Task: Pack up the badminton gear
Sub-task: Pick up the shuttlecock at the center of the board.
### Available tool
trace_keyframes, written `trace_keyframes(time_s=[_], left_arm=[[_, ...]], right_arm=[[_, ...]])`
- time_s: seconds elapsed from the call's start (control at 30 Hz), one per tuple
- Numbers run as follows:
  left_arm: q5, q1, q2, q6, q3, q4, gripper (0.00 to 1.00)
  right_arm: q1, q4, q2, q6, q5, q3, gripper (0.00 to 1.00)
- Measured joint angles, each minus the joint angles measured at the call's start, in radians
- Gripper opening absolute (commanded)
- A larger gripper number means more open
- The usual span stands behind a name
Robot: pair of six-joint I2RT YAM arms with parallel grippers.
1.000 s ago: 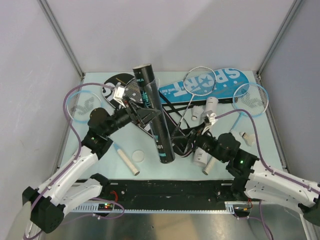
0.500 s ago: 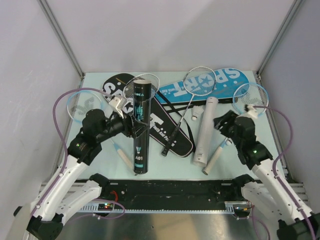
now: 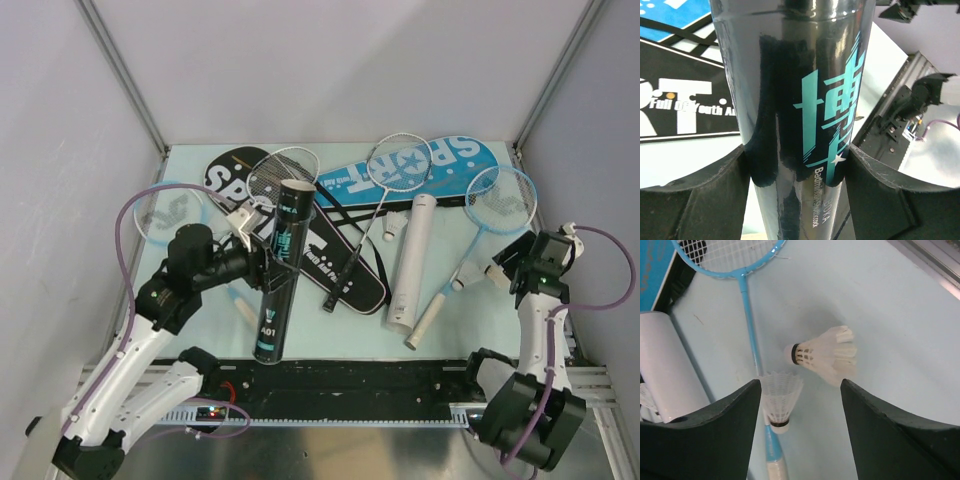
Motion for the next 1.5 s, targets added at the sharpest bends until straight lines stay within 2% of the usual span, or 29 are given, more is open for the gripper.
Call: trace_keyframes(time_s=[0.23, 0.5, 0.6, 0.93, 1.0, 1.27, 1.5], left_arm=[[0.075, -0.065, 0.0, 0.023, -0.006, -0.004, 0.33], [0.078, -0.073, -0.019, 0.03, -0.016, -0.011, 0.33], [0.078, -0.073, -0.026, 0.033, -0.016, -0.01, 0.33], [0.078, -0.073, -0.03, 0.041, -0.016, -0.011, 0.33], [0.078, -0.073, -0.033, 0.041, -0.016, -0.011, 0.33], [0.079, -0.073, -0.038, 0.042, -0.016, -0.011, 0.34], [0.09, -0.078, -0.039, 0.056, -0.016, -0.011, 0.32]], right_arm=[[-0.106, 0.112, 0.135, -0.108, -0.163, -0.024, 0.68], [-0.142, 0.175, 0.221, -0.172, -0.207, -0.06, 0.66], [-0.148, 0.202, 0.249, -0.188, -0.214, -0.061, 0.57], [-0.159, 0.243, 0.266, -0.209, -0.24, -0.067, 0.08], [-0.16, 0.246, 0.255, -0.207, -0.24, -0.067, 0.02], [-0.154, 0.261, 0.145, -0.196, -0.227, -0.069, 0.0], [-0.056, 0.24, 0.049, -0.188, -0.202, -0.005, 0.0]])
